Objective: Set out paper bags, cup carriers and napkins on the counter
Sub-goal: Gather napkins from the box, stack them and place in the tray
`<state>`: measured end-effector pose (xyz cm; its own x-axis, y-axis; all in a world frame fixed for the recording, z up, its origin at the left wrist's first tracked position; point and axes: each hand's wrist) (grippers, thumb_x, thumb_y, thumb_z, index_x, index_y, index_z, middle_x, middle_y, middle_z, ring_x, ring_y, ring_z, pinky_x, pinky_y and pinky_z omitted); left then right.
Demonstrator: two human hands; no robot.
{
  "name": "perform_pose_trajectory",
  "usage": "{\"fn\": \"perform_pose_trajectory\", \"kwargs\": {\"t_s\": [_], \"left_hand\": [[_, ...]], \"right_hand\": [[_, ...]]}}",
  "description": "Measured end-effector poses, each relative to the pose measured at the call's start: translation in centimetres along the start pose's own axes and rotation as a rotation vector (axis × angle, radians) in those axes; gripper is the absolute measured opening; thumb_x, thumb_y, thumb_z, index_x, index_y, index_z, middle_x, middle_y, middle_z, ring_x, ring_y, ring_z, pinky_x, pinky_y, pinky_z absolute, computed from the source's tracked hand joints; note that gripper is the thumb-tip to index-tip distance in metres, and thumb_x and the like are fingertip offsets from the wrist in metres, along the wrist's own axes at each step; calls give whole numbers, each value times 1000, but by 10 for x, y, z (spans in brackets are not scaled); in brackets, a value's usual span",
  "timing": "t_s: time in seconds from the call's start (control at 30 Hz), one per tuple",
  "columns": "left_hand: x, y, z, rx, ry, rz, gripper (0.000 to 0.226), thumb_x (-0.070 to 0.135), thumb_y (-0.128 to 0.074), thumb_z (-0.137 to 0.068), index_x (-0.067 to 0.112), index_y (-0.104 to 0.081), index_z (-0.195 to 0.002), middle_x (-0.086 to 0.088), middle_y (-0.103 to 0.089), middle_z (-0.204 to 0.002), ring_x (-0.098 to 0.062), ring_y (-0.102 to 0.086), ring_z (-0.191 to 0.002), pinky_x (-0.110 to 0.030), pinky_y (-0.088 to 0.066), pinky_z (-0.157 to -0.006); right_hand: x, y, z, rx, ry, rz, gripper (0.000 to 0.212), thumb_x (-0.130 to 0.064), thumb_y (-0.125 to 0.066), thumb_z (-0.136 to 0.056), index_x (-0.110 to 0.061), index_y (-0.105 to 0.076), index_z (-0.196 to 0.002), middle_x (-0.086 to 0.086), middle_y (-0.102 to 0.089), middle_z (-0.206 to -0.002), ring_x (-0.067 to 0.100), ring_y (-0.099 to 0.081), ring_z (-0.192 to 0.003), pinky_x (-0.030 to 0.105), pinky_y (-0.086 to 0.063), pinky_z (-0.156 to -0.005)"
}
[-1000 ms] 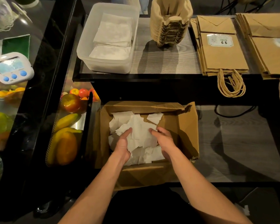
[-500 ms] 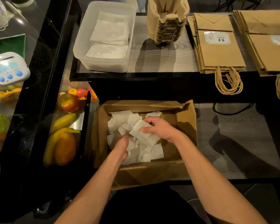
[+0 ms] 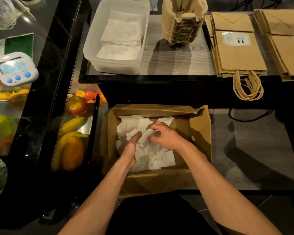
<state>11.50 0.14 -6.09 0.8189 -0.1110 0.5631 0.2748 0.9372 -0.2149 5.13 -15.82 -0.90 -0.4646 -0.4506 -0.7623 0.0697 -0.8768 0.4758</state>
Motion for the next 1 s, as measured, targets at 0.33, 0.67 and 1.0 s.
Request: {"fn": "perform_pose_trajectory", "kwargs": {"t_s": [0.33, 0.67, 1.0], "left_hand": [[6, -8, 8, -17, -11, -32, 43, 56, -68, -89, 30, -68, -123, -12, -66, -134, -30, -61, -124, -50, -46, -111], [5, 2, 8, -108, -14, 101, 41, 35, -67, -95, 15, -67, -131, -14, -73, -124, -37, -66, -119, -55, -44, -112], [12, -13, 17, -184, 64, 93, 38, 26, -68, -96, 14, -67, -131, -17, -71, -126, -39, -66, -119, -54, -45, -111]], "right_hand": [[3, -4, -1, -40, -73, -124, 36, -33, -66, -98, -28, -53, -131, -1, -56, -137, 18, -54, -126, 28, -50, -91], [18, 0, 5, 36, -187, -240, 48, -33, -66, -98, -29, -50, -142, -15, -50, -135, 9, -48, -124, 23, -50, -82], [23, -7, 5, 7, -144, -272, 46, -39, -71, -93, -35, -55, -137, -13, -57, -135, 13, -52, -125, 30, -50, -93]]}}
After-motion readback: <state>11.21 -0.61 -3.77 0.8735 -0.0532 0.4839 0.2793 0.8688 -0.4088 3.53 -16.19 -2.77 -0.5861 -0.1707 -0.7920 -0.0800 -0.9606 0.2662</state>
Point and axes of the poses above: each hand's wrist, its own z-axis away from the middle knuckle, its own y-axis out of the back of the hand, x = y × z
